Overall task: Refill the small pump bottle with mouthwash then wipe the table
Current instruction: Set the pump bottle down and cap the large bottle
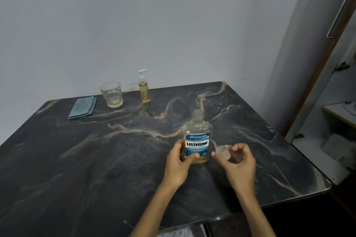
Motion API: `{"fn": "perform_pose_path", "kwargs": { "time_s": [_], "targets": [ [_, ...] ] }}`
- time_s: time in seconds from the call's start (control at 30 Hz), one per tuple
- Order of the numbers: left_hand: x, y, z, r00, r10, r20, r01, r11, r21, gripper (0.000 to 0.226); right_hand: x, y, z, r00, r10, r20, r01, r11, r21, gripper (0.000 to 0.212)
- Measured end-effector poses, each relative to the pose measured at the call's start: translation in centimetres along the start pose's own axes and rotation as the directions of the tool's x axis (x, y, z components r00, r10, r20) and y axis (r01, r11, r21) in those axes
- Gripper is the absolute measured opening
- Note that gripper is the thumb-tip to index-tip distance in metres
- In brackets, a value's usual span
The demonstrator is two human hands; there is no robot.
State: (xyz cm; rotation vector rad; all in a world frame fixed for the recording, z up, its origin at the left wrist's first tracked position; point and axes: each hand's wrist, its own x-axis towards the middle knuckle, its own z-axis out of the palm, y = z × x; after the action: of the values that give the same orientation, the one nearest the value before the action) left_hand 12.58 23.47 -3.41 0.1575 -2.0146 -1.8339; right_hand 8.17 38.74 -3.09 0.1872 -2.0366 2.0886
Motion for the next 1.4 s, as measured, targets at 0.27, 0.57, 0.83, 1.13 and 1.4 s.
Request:
{"fn": "perform_pose_path", "kwargs": {
  "time_s": [0.27,0.57,0.83,1.13,1.4],
  "targets": [
    [-0.5,-0.4,0.2,0.999,0.033,-0.012,-0.033,0.999,0.011,0.043,3.7,-10.2,-0.3,0.915,-0.191,0.354,0.231,0.97,-0.074,0.03],
    [-0.6,-0.4,0.2,0.999,0.047,-0.015,-0.046,0.999,0.015,0.037,6.1,-18.0,2.8,0.626,-0.09,0.774,0.639,0.627,-0.445,0.054],
    [-0.8,-0.3,0.2,0.998,0.056,-0.018,-0.056,0.998,0.0,0.037,5.8,-19.3,4.3,0.611,0.068,0.789,0.671,0.484,-0.561,0.047],
    [-0.7,-0.3,0.3,0.998,0.051,-0.024,-0.051,0.999,0.014,0.038,5.8,-19.0,5.6,0.685,0.08,0.724,0.685,0.265,-0.678,0.041],
    [-0.7,-0.3,0.1,0.999,0.048,-0.012,-0.048,0.999,0.015,0.037,6.4,-19.8,5.0,0.68,0.033,0.732,0.703,0.256,-0.664,0.044]
  ]
}}
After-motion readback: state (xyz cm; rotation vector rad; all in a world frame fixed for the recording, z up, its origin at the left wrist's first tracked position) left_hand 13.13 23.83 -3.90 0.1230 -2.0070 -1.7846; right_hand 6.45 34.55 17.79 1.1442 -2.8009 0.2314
